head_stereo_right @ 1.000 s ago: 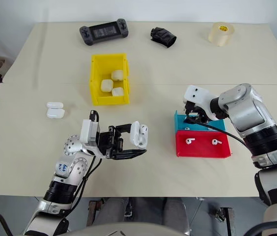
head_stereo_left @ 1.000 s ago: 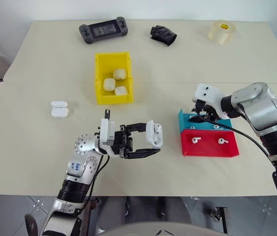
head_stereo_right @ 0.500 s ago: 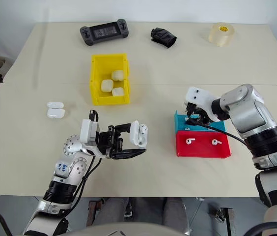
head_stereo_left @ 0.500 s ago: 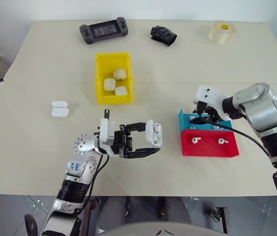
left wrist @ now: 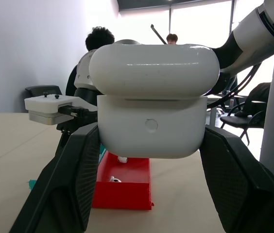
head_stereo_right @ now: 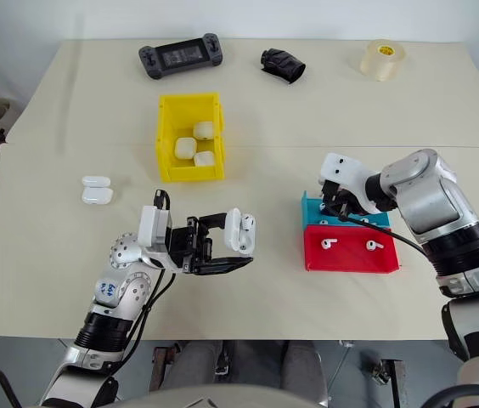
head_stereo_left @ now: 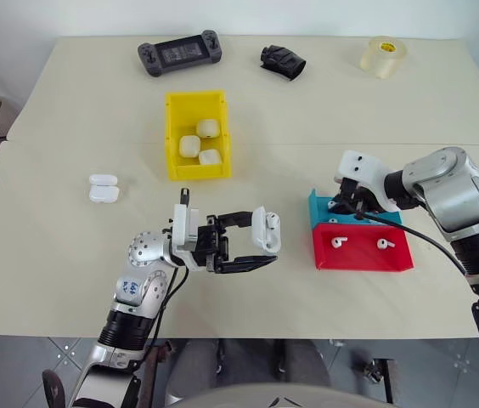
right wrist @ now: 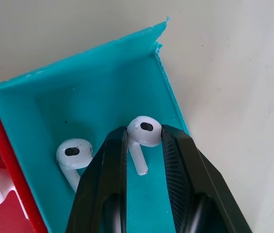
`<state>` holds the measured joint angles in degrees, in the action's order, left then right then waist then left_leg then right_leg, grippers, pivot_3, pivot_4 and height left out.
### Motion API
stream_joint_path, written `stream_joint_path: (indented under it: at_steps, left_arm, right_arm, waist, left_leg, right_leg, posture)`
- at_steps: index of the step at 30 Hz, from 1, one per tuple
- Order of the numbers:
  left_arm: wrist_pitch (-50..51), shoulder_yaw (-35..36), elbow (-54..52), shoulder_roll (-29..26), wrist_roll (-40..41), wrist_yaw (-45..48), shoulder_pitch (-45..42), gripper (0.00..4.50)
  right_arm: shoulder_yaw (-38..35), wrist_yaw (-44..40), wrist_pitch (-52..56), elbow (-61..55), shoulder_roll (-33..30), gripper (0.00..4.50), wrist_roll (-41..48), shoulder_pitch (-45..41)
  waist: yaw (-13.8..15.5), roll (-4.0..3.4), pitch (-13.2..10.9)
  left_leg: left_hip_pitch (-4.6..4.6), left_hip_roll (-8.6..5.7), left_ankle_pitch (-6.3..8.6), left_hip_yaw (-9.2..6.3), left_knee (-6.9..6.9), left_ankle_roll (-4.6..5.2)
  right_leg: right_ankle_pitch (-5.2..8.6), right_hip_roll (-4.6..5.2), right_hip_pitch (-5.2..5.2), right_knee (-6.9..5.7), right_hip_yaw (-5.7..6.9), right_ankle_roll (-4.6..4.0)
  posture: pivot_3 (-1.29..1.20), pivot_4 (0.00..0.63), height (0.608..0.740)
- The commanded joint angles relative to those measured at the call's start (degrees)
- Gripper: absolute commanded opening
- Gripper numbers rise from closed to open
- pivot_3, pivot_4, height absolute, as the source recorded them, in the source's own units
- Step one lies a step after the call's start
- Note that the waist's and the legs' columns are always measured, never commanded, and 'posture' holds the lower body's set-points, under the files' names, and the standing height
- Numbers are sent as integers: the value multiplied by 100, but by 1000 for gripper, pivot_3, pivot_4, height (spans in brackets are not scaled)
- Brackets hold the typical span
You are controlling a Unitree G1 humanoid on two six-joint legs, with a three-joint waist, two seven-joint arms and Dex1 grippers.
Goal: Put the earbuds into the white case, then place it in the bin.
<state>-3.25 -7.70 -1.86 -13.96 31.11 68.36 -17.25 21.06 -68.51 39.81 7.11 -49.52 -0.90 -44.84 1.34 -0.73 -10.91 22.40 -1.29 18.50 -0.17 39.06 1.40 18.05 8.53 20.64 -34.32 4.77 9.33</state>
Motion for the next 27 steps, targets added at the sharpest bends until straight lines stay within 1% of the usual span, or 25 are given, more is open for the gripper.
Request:
stream_joint_path:
  at_steps: [1,2,5,8,11,13,16,19,21,23,25,27]
  left_arm:
    - [-70,59,-213,-10,49,-3,-63,2737]
    - [-68,57,-213,-13,49,2,-64,2737]
    - [-41,66,-205,-28,75,20,-76,2737]
    - [-1,73,-173,-39,104,48,-113,2737]
    - [45,89,-119,-27,130,52,-181,2737]
    - [92,104,-36,1,140,45,-283,2737]
    - [214,128,69,38,187,39,-428,2737]
    - [297,111,151,51,184,113,-536,2737]
    - [361,94,220,70,166,134,-635,2737]
    - [471,81,274,120,165,100,-758,2737]
    - [553,96,335,159,168,84,-868,2737]
    - [639,127,388,198,173,40,-965,2737]
  right_arm:
    - [-645,56,36,-261,-167,996,308,181]
    - [-777,72,55,-310,-181,996,380,209]
    - [-1566,136,166,-519,-200,996,900,400]
    - [-2416,2,91,-949,-137,996,1627,801]
    - [-3065,56,148,-1478,71,996,2288,1257]
    - [-3724,294,511,-2191,491,996,3163,1674]
    - [-4465,1096,954,-3096,1323,996,4375,2063]
    - [-4741,1979,908,-3744,2087,996,5212,2273]
    - [-4691,2476,803,-4207,2504,996,5652,2482]
    - [-4571,2864,466,-4644,2972,996,5947,2746]
    - [-4422,3285,327,-4907,3257,996,6152,2955]
    - [-4222,3528,221,-5136,3361,996,6250,3184]
  waist:
    - [6,0,0]
    - [4,0,0]
    - [-2,-1,-1]
    - [11,-1,-1]
    - [14,1,-1]
    - [15,1,-1]
    - [14,0,-1]
    - [4,0,-1]
    - [3,0,-1]
    - [7,0,-1]
    - [19,0,-1]
    - [12,0,-1]
  left_leg:
    - [0,-1,0,-1,0,0]
    - [2,-1,0,0,0,0]
    - [5,-1,0,4,-2,0]
    - [4,2,0,1,-4,0]
    - [4,1,0,-1,-4,0]
    - [4,1,0,1,-4,0]
    - [3,4,0,-8,-5,-1]
    - [0,2,0,-1,-2,-1]
    - [-5,3,-1,-2,-3,-3]
    - [-4,3,-1,-3,-5,-3]
    - [-3,-2,-1,-5,-5,-3]
    - [-4,-8,0,0,-5,-2]
  right_leg:
    - [0,0,0,0,0,0]
    - [0,1,2,0,-1,0]
    - [0,1,7,1,-2,0]
    - [0,-1,5,0,1,0]
    - [0,1,2,2,3,0]
    - [0,0,1,3,3,1]
    - [0,-1,2,-7,8,0]
    - [0,0,4,-15,0,0]
    - [0,-1,3,-20,0,0]
    - [0,-2,6,-22,-2,0]
    - [0,-1,8,-25,-5,0]
    - [0,1,8,-27,-15,1]
  posture:
    - [0,150,740]
    - [0,150,740]
    - [0,150,740]
    - [0,150,740]
    - [0,150,740]
    - [0,150,740]
    - [0,150,740]
    - [0,150,740]
    - [0,150,740]
    - [0,150,740]
    - [0,150,740]
    - [0,150,740]
